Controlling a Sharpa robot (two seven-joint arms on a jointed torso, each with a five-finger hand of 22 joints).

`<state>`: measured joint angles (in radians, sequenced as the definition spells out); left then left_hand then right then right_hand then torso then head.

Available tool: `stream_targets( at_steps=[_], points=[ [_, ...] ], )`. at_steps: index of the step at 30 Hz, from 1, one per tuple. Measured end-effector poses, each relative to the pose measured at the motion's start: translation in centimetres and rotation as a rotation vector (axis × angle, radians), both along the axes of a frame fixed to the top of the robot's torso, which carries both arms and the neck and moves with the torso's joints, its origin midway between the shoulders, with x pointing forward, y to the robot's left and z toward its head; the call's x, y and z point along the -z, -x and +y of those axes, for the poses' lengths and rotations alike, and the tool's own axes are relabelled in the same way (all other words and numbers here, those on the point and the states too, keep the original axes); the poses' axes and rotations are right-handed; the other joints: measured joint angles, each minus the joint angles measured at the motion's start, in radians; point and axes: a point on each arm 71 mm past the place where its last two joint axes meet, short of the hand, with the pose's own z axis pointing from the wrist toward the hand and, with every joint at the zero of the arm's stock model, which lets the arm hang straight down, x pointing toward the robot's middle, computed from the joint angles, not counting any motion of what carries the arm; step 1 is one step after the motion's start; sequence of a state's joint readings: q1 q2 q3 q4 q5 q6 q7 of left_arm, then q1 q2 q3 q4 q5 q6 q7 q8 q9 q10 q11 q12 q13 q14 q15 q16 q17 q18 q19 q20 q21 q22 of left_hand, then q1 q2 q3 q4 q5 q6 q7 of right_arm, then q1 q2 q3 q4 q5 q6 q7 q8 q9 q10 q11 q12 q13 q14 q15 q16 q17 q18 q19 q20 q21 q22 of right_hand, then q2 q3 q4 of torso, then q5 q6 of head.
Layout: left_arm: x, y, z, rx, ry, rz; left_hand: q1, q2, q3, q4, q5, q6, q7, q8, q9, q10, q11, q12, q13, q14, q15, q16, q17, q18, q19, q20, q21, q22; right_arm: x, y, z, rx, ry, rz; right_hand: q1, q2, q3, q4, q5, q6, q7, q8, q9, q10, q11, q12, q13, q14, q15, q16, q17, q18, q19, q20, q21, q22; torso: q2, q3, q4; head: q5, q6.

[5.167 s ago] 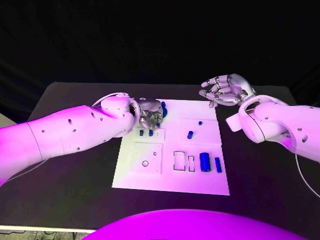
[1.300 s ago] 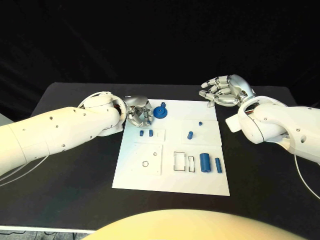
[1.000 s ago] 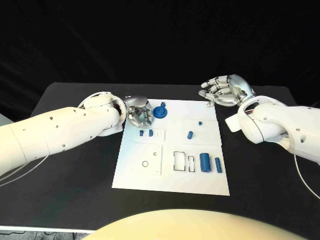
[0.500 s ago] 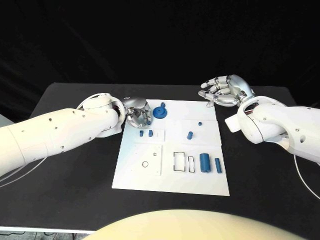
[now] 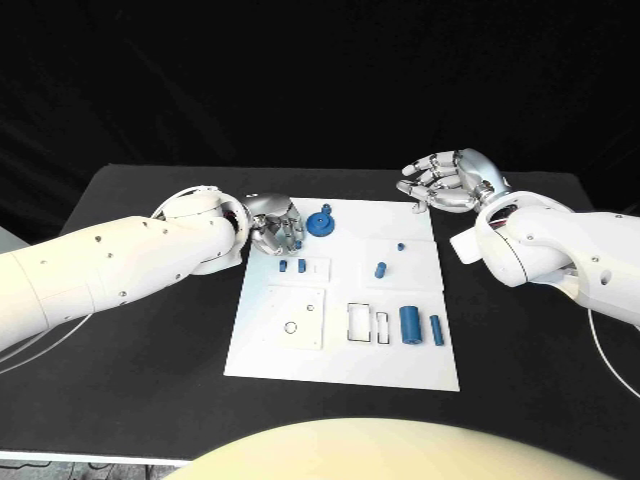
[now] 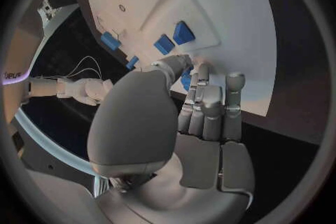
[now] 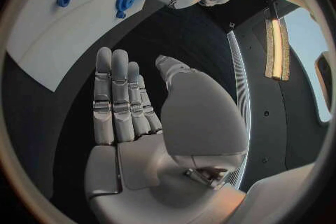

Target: Assemble the parts on the task board

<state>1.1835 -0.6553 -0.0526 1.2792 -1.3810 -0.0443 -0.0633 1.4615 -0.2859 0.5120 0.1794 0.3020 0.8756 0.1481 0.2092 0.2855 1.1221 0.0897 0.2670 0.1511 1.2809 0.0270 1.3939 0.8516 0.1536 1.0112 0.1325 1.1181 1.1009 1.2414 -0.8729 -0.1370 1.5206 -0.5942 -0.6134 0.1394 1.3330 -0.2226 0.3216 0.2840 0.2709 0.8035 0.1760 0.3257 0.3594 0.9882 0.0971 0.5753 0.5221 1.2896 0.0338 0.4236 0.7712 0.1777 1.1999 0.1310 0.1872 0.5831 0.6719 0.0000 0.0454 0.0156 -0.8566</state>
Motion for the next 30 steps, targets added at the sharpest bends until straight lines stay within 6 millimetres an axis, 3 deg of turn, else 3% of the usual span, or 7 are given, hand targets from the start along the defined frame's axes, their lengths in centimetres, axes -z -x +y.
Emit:
stream_targets(
  at_steps=[7, 12, 15, 17, 21, 25, 30],
  points=[
    [-0.1, -0.1, 0.8, -0.019, -0.004, -0.002, -0.008, 0.000, -0.003, 0.003, 0.000, -0.011, -0.004, -0.009, -0.003, -0.004, 0.004, -0.004, 0.001, -0.007, 0.000, -0.001, -0.013, 0.000, -0.007, 0.000, -0.008, -0.007, 0.1, -0.1, -0.2, -0.007, 0.014, 0.006, 0.059, -0.021, 0.045, -0.033, 0.000, 0.009, 0.009, 0.007, -0.009, 0.003, 0.007, -0.108, -0.101, 0.017, -0.004, -0.045, 0.014, 0.000, 0.021, 0.002, -0.010, -0.026, 0.000, 0.0000, -0.0003, 0.001, 0.002],
    [-0.6, -0.4, 2.6, -0.065, 0.017, -0.006, -0.007, 0.001, -0.003, -0.003, 0.000, -0.007, 0.000, -0.009, -0.003, -0.031, 0.010, -0.023, 0.002, -0.053, 0.006, -0.035, -0.090, 0.000, -0.044, 0.006, -0.040, -0.034, 0.4, -0.5, -0.7, -0.050, 0.083, 0.018, 0.119, -0.040, 0.121, -0.102, -0.004, 0.067, -0.002, -0.014, -0.030, 0.060, -0.001, -0.246, -0.230, 0.135, -0.027, 0.021, 0.080, 0.000, 0.098, -0.037, 0.088, 0.044, 0.000, 0.0002, -0.0013, -0.002, 0.008],
    [-1.2, -0.7, 4.1, -0.116, 0.069, 0.005, -0.001, 0.007, 0.006, -0.012, 0.000, 0.005, 0.012, -0.009, -0.003, -0.047, 0.020, -0.026, 0.002, -0.118, 0.012, -0.083, -0.202, 0.010, -0.107, 0.008, -0.095, -0.084, 0.7, -0.6, -1.0, -0.099, 0.158, 0.021, 0.120, -0.041, 0.164, -0.137, -0.014, 0.110, -0.013, -0.037, -0.045, 0.114, -0.006, -0.328, -0.300, 0.172, -0.040, 0.298, 0.268, -0.002, 0.125, -0.049, 0.233, 0.172, -0.001, 0.0004, -0.0016, -0.006, 0.013],
    [-1.5, -0.8, 5.3, -0.160, 0.131, 0.022, -0.001, 0.007, 0.019, -0.020, 0.000, 0.017, 0.024, -0.005, -0.003, -0.072, 0.029, -0.031, 0.001, -0.201, 0.021, -0.154, -0.326, 0.017, -0.156, 0.016, -0.145, -0.123, 0.9, -0.7, -1.1, -0.137, 0.228, 0.017, 0.104, -0.057, 0.194, -0.155, -0.023, 0.130, -0.020, -0.052, -0.052, 0.148, -0.009, -0.373, -0.337, 0.172, -0.040, 0.491, 0.386, -0.032, 0.153, -0.052, 0.455, 0.349, -0.002, 0.0005, -0.0019, -0.009, 0.016],
    [-2.2, -0.7, 7.1, -0.230, 0.306, 0.078, 0.003, 0.011, 0.028, -0.028, 0.000, 0.031, 0.038, -0.002, -0.003, -0.106, 0.041, -0.027, 0.000, -0.248, 0.030, -0.225, -0.382, 0.017, -0.181, 0.027, -0.186, -0.147, 1.1, -0.7, -1.0, -0.209, 0.380, -0.005, 0.077, -0.066, 0.218, -0.179, -0.030, 0.143, -0.028, -0.065, -0.052, 0.168, -0.018, -0.427, -0.375, 0.172, -0.040, 0.722, 0.517, -0.060, 0.195, -0.050, 0.726, 0.557, -0.002, 0.0009, -0.0015, -0.021, 0.025],
    [-2.9, -0.1, 7.5, -0.257, 0.521, 0.146, 0.003, 0.011, 0.023, -0.032, 0.000, 0.031, 0.038, -0.002, -0.004, -0.115, 0.043, -0.005, 0.001, -0.259, 0.034, -0.268, -0.408, 0.017, -0.188, 0.026, -0.213, -0.164, 1.3, -0.5, -0.6, -0.267, 0.537, -0.041, 0.058, -0.066, 0.218, -0.199, -0.034, 0.151, -0.033, -0.072, -0.052, 0.173, -0.017, -0.460, -0.398, 0.172, -0.039, 0.829, 0.537, -0.078, 0.221, -0.045, 0.869, 0.665, 0.000, 0.0005, -0.0014, -0.028, 0.033],
    [-3.8, 0.8, 7.2, -0.260, 0.764, 0.221, 0.003, 0.022, 0.019, -0.036, 0.000, 0.047, 0.039, 0.012, -0.002, -0.097, 0.034, 0.024, 0.011, -0.259, 0.034, -0.275, -0.416, 0.017, -0.188, 0.026, -0.220, -0.170, 1.6, -0.2, 0.1, -0.310, 0.696, -0.082, 0.044, -0.072, 0.208, -0.209, -0.035, 0.151, -0.033, -0.083, -0.052, 0.173, -0.017, -0.477, -0.412, 0.175, -0.036, 0.873, 0.537, -0.078, 0.233, -0.047, 0.940, 0.717, 0.000, -0.0014, 0.0000, -0.033, 0.037]
  ],
)
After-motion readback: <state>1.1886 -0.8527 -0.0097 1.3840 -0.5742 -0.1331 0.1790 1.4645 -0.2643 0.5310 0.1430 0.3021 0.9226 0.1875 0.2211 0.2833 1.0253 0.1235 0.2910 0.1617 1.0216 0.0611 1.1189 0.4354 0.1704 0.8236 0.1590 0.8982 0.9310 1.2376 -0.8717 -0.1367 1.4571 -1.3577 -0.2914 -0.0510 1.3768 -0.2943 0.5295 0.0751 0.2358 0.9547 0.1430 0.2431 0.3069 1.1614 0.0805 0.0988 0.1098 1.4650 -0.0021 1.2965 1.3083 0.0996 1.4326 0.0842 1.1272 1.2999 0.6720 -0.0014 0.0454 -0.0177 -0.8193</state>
